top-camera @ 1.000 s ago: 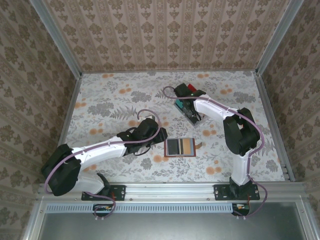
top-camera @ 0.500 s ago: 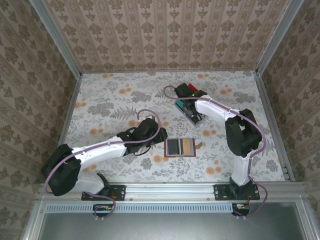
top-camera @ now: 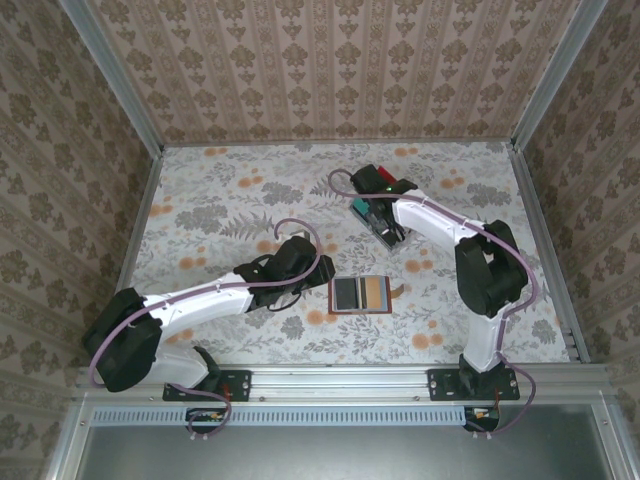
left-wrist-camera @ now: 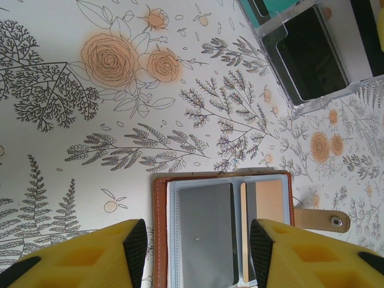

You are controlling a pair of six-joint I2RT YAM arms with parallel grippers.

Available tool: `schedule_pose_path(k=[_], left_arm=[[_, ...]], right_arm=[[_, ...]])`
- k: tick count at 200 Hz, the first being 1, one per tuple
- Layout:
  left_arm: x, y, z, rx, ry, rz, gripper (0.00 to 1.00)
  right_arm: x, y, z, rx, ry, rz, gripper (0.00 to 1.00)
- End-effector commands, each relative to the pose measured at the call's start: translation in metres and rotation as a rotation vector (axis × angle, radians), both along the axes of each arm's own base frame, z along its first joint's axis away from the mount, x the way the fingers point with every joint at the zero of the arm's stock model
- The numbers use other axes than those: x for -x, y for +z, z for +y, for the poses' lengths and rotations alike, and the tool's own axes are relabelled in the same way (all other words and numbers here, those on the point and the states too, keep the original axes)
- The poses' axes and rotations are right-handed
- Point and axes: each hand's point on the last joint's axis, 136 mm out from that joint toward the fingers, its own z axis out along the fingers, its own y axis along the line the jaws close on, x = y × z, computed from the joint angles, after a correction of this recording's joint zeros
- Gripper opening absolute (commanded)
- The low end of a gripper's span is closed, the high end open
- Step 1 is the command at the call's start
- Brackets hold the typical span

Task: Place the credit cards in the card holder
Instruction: Pick up the credit card from the storage box.

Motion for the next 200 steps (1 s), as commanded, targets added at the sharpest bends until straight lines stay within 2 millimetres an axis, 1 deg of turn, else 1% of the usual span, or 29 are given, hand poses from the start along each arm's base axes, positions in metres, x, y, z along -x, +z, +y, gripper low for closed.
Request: schedule_pose_path(k=[1,33,67,89,123,132,169,200], left_arm=[[0.001,-0.004,0.01,-0.022,0.022,0.016,0.52],[0.001,-0.004,0.008,-0.019,0.019,0.018,0.52],[0.0,-0.002,0.005,-0.017,0.011,0.019,0.52],[-0.001,-0.001,0.004,-0.017,0.008,0.018,0.51],[-0.001,0.0,0.003,-0.015,0.007,0.016,0.51],[-0.002,0.001,0.002,-0.008,0.007,0.016,0.52],[-0.004,0.008,-0.002,0.021,-0.004,0.007,0.52],[-0.009,0.021,-0.007,0.099,-0.012,-0.003,0.54]], right_arm=[[0.012,0.017,-0.001,-0.036,0.0,0.0,0.03],[0.015,0.016,-0.001,-0.055,-0.003,0.017,0.02],[0.016,0.022,0.001,-0.116,-0.018,0.013,0.01],[0.017,0.028,-0.001,-0.147,-0.033,0.006,0.0],[0.019,0.044,0.001,-0.216,-0.04,-0.02,0.0],[0.021,0.046,0.002,-0.237,-0.043,-0.011,0.0],[0.033,0.062,0.012,-0.389,-0.066,0.004,0.0],[0.045,0.076,0.02,-0.562,-0.101,0.008,0.0]])
